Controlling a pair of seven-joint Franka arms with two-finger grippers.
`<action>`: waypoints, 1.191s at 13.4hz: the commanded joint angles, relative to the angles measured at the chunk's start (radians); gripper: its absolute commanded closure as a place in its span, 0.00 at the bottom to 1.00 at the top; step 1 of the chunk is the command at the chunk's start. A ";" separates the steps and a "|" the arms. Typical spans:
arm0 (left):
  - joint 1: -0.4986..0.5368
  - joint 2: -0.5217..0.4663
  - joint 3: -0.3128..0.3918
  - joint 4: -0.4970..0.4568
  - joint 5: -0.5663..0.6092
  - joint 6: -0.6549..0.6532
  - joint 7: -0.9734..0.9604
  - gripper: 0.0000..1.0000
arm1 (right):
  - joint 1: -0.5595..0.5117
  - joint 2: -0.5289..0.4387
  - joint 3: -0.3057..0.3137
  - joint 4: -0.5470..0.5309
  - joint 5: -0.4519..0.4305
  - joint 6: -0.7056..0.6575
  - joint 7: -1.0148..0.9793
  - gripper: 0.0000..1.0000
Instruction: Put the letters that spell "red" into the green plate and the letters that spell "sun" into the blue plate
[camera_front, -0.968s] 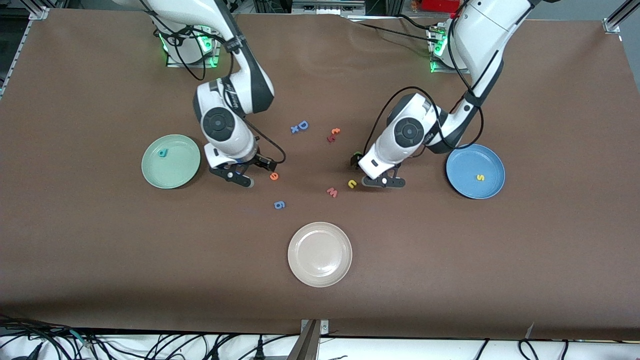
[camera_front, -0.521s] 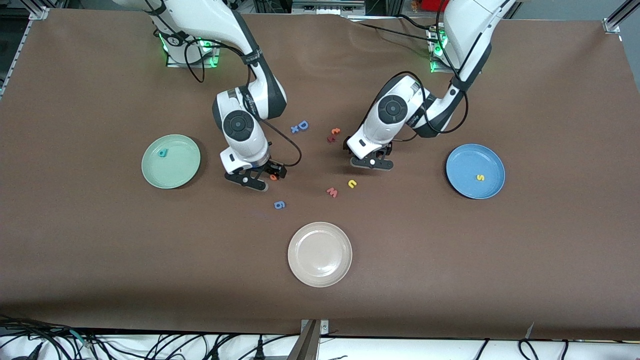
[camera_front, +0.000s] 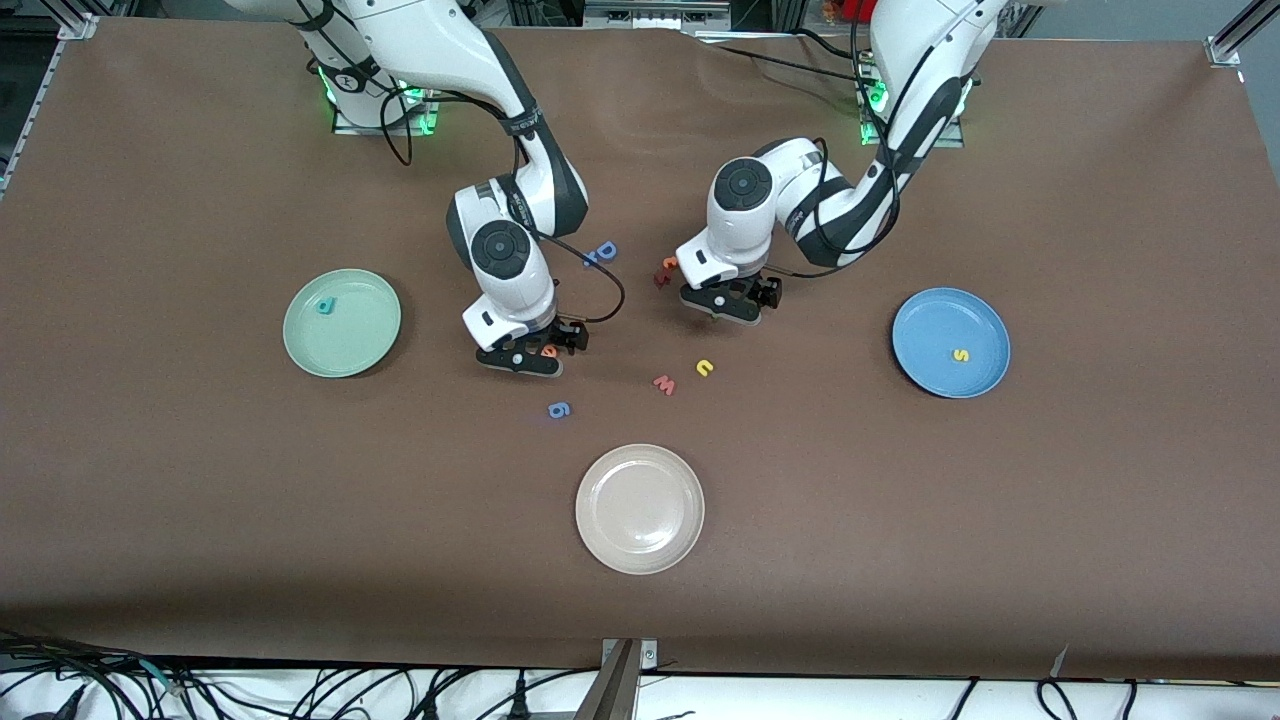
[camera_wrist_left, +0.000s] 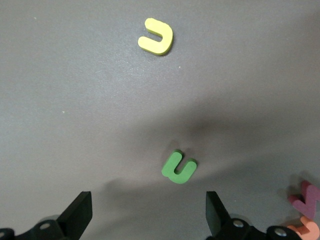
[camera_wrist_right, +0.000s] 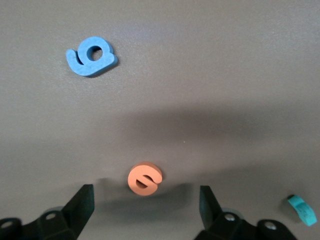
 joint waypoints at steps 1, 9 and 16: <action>-0.012 -0.006 0.007 0.007 0.033 -0.020 -0.002 0.00 | 0.005 0.015 -0.004 0.015 0.029 0.008 -0.056 0.16; -0.012 0.028 -0.031 0.101 -0.145 -0.122 0.258 0.06 | -0.010 0.029 -0.004 0.015 0.029 0.011 -0.106 0.28; 0.010 0.060 -0.027 0.188 -0.248 -0.268 0.380 0.00 | -0.013 0.029 -0.004 0.013 0.030 0.010 -0.110 0.44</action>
